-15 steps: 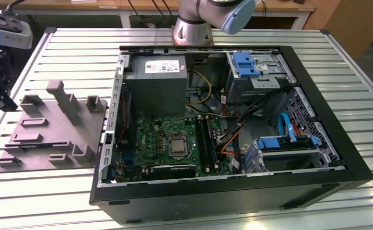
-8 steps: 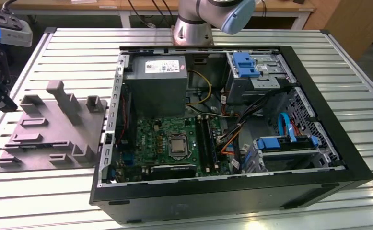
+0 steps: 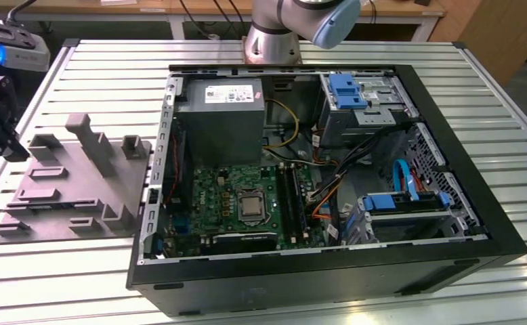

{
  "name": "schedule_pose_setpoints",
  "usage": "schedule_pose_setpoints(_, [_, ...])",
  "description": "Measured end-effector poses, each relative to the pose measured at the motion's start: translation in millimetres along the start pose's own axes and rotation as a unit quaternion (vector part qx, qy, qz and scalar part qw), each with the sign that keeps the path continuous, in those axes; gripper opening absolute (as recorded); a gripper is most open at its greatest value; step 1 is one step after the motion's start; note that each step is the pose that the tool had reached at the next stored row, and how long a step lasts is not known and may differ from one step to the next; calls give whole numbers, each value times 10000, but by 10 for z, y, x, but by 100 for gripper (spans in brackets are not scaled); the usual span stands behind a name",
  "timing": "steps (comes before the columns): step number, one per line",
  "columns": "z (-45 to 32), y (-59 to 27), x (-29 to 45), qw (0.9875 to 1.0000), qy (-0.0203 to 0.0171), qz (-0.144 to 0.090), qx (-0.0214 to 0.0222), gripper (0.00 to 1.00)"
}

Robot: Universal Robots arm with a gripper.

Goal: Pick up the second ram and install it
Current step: 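Pick up the second ram and move it above second insertion slot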

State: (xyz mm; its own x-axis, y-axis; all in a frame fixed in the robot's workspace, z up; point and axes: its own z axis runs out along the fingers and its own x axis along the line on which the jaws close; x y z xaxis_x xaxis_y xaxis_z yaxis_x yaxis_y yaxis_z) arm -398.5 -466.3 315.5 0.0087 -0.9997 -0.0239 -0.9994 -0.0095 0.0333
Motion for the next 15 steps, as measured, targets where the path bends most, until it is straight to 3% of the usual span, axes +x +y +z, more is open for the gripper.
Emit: schedule_pose_setpoints(15, [214,-7,5,10000,0,3,0,10])
